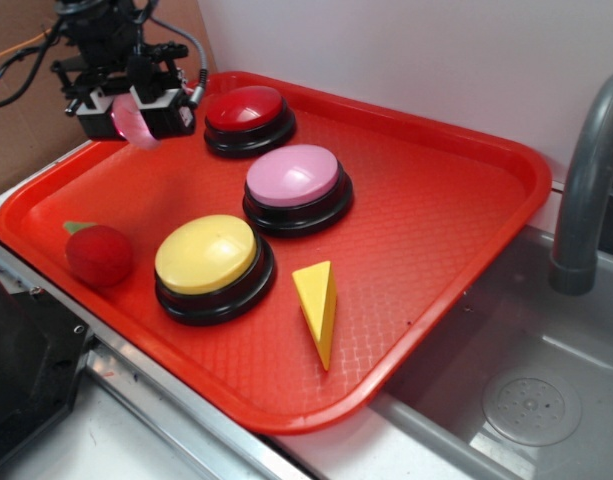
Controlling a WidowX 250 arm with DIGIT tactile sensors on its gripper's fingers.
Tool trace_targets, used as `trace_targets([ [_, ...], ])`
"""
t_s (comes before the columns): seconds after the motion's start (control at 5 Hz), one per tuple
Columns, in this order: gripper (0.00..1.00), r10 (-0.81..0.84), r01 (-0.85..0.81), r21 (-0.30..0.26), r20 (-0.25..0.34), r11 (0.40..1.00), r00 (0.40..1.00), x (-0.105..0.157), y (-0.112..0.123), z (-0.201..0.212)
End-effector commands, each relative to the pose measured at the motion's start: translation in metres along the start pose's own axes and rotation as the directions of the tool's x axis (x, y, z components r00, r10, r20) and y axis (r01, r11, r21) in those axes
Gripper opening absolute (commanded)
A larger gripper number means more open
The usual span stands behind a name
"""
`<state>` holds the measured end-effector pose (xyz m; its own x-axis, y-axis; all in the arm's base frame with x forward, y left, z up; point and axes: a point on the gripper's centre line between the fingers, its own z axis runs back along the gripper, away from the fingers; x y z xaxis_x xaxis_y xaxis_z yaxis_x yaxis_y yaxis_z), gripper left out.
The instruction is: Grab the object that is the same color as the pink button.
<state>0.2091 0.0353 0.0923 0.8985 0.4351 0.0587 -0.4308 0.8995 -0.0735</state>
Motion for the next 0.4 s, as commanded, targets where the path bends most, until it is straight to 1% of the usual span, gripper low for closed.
trace_targets([
  [0.0, 0.00, -0.221, 0.217, -0.122, -0.018, 0.969, 0.975, -0.038, -0.033, 0.035],
  [0.2, 0.00, -0.164, 0.159, -0.103, -0.036, 0.982, 0.986, -0.037, -0.022, 0.040],
])
